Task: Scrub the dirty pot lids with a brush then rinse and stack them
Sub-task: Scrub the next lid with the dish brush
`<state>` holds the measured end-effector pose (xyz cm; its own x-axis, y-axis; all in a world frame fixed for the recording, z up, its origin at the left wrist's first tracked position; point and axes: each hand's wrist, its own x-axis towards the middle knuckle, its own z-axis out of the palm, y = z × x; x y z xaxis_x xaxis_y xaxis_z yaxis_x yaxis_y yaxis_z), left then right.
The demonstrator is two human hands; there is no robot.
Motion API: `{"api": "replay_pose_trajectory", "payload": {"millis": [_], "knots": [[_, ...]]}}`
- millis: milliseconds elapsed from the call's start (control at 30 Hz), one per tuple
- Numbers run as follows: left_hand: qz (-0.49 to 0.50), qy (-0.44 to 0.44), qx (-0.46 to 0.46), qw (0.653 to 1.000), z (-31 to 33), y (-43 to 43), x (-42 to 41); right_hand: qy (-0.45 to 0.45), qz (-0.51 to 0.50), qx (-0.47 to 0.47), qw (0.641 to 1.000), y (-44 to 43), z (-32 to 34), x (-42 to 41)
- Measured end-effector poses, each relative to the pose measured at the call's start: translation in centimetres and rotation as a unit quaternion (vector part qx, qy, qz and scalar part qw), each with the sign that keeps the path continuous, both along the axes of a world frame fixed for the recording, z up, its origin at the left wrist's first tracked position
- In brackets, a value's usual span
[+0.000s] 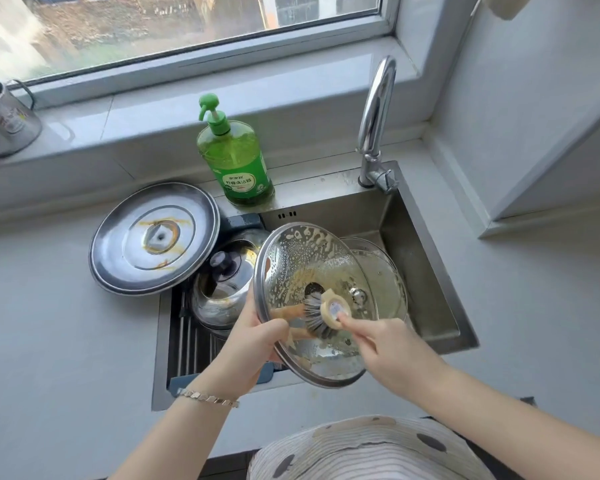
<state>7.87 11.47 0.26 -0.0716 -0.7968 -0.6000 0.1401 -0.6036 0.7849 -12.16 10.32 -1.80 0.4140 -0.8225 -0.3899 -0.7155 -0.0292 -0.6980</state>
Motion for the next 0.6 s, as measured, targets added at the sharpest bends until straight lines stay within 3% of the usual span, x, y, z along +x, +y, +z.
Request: {"api": "replay_pose_trajectory", "payload": {"millis": [67,167,300,467,600], "knots": [[0.004,-0.004,-0.005,1.000,0.0,-0.1,-0.3,-0.032,-0.031,0.007,0.999,-0.9,-0.5,-0.1],[0.003,0.010,-0.007,1.000,-0.1,-0.3,-0.2,-0.003,-0.099,0.005,0.995,-2.4,-1.1,-0.8],[0.001,0.019,0.001,1.000,-0.3,-0.2,-0.3,-0.048,-0.036,0.021,0.998,-0.5,-0.1,0.9],[-0.010,0.023,0.009,1.000,-0.6,-0.1,-0.3,0.009,-0.107,0.022,0.994,-3.1,-0.7,0.2],[-0.014,0.044,0.005,0.999,-0.6,0.1,-0.5,-0.061,-0.056,0.038,0.996,-1.7,0.1,1.6]]}}
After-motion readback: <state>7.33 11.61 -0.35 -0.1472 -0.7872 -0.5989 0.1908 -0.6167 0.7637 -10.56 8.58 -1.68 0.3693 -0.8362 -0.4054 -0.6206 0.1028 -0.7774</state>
